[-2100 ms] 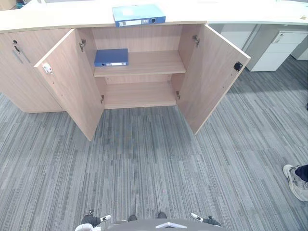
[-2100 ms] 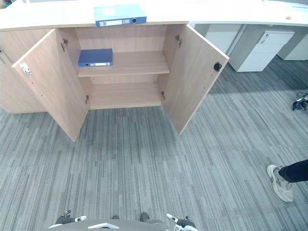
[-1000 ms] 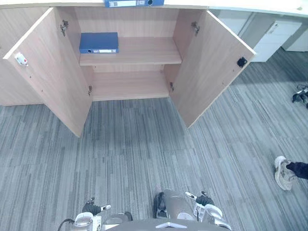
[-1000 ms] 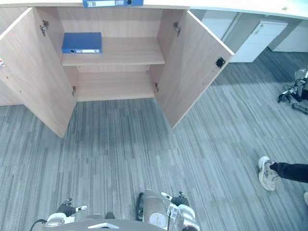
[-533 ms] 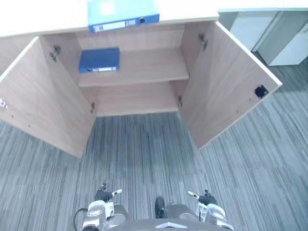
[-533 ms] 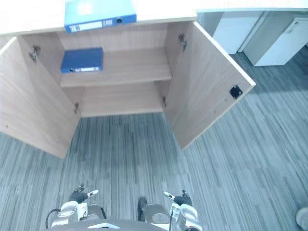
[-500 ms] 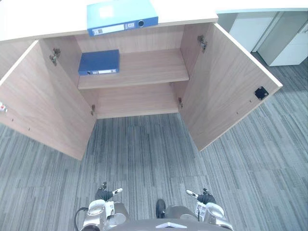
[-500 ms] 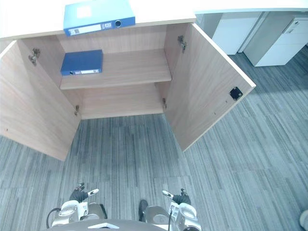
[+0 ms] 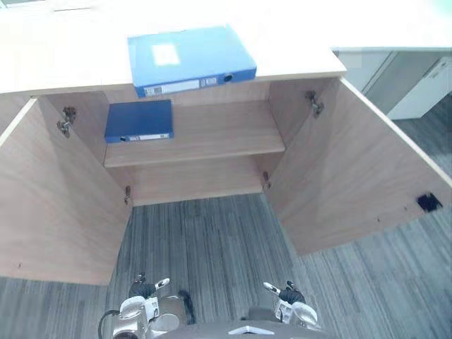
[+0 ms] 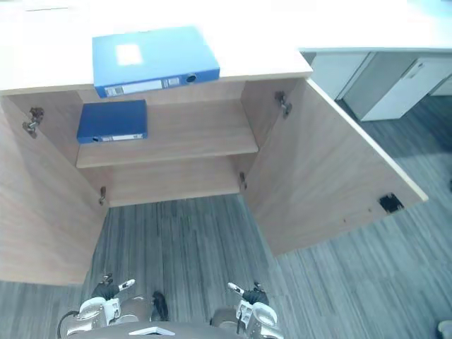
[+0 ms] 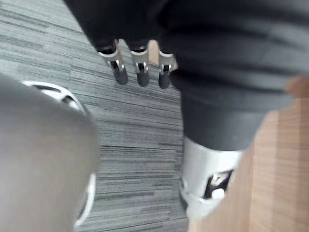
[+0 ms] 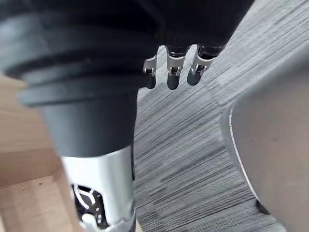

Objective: Walk over to the cabinet, pick up the folder, carry it to the office cabinet, place the folder inside the office cabinet, then close the office cabinet door

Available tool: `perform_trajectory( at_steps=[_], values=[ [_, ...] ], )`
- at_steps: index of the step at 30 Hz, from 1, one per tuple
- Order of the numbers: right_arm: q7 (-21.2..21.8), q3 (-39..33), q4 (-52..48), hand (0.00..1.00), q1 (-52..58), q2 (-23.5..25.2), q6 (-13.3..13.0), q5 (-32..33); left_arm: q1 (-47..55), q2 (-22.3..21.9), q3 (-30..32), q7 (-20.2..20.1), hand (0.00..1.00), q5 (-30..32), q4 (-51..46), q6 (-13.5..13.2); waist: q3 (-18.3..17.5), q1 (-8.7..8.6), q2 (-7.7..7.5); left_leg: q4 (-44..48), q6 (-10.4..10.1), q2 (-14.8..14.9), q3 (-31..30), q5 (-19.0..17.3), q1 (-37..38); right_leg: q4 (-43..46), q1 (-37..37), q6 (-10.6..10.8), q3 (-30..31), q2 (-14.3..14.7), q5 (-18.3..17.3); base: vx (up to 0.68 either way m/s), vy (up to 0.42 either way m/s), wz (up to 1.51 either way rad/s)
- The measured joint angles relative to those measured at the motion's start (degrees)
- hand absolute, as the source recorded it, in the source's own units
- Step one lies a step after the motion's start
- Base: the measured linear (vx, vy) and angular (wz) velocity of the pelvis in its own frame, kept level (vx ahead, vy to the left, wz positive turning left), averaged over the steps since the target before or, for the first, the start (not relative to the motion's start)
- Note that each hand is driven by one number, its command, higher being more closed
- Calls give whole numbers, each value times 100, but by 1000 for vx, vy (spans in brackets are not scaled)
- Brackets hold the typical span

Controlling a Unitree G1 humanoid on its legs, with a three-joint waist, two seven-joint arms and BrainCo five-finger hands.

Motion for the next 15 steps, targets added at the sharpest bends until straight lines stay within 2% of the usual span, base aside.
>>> perform_trajectory(
  at_steps=[3,5,7,8,9,10,11,12,13,15],
  values=[
    [5,-3,-40,0,-95,43,-30,-17,-59,-46,14,-3,0,-1,-6,1,-2,-68,-2,-517,-61,10,-67,-31,601,-106,-635,-180,-390,13,-198,386,-8,16],
    [5,-7,-25,0,-118,21,-32,-37,-57,-106,71,0,0,-1,-2,3,11,-86,36,-823,-96,53,-68,-11,1011,-1002,-806,-276,-597,140,-265,446,-130,11],
    [5,-3,-14,0,-112,20,-69,-41,-36,-151,64,-2,0,-1,12,1,12,-132,47,-1012,-294,80,-146,-3,1237,-2467,-793,-385,-577,340,154,382,-161,36],
    [16,-11,-1,0,-71,32,-78,-32,-74,-168,93,-14,0,7,39,-5,-8,-181,-64,-1082,-499,-34,-323,-91,1313,-3222,-682,-577,-508,336,1055,332,-141,41],
    [9,-24,53,0,-119,-111,-93,-42,-130,-311,142,-11,0,7,119,-5,1,-150,200,-1123,-619,163,-403,-152,1402,-3129,-610,-610,-588,476,1025,477,-197,44],
    [9,-45,111,0,-98,-243,-95,-40,-126,-484,174,-42,0,9,168,-36,-63,-140,432,-1003,-664,320,-416,-102,1367,-3232,-468,-671,-709,573,840,446,-201,30],
    [7,-56,135,0,-99,-288,-97,-41,-171,-541,180,-52,0,15,180,-46,-22,-188,503,-677,-682,412,-498,-74,1285,-3279,-309,-706,-810,581,753,348,-177,45],
    [5,-61,183,0,-99,-306,-98,-41,-194,-562,181,-71,0,16,173,-47,-2,-207,508,-320,-699,478,-553,-41,1169,-3324,-176,-736,-865,583,697,304,-202,50],
    [0,-48,226,0,-99,-329,-95,-41,-233,-577,196,-122,0,16,164,-51,15,-207,493,499,-681,627,-613,61,867,-3473,53,-743,-920,598,632,203,-150,45],
    [0,40,248,0,-51,-344,-71,-35,-239,-598,220,-128,0,18,6,-58,47,-137,442,2186,-654,1032,-570,30,184,-3729,539,-789,-1044,629,556,255,-114,16]
  ],
)
